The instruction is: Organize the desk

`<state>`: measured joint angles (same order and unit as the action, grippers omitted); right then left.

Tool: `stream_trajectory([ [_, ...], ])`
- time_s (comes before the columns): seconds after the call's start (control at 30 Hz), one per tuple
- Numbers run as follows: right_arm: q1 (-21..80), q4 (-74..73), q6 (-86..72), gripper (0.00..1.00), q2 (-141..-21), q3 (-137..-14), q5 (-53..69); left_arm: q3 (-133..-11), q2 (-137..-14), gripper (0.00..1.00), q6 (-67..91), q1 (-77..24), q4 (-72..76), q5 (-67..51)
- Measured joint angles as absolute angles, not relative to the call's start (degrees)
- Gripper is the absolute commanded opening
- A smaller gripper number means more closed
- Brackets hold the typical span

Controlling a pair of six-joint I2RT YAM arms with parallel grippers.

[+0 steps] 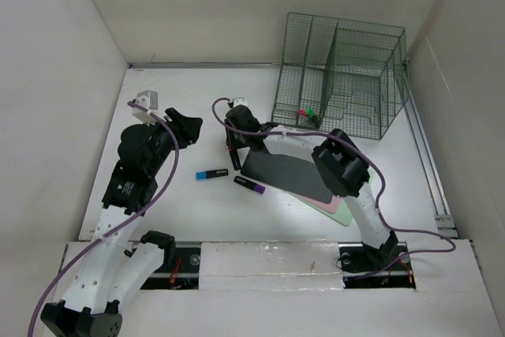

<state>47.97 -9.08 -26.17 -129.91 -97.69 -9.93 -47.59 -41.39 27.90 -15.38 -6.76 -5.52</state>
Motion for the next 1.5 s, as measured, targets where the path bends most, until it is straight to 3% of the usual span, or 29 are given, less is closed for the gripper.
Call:
stream_trajectory([
  [0.33,42.0,4.8,-26.8,0.25,-110.8,-83.1,-14.7,-47.6,-41.4,0.43,27.9,-15.4,-6.7,-5.6],
  [0.57,34.7,13.8,-24.4,0.25,-102.7,-75.5,-27.9,-47.6,-41.4,0.43,27.9,-15.4,-6.7,-5.8],
  [0.9,28.4,20.6,-15.1,0.24,-102.7,-72.9,-45.0,-47.6,-41.9,0.43,27.9,-15.4,-6.6,-6.0],
  [1.5,28.3,36.4,3.9,0.2,-112.2,-74.1,-57.0,-47.6,-43.3,0.43,27.5,-15.4,-6.6,-6.5],
])
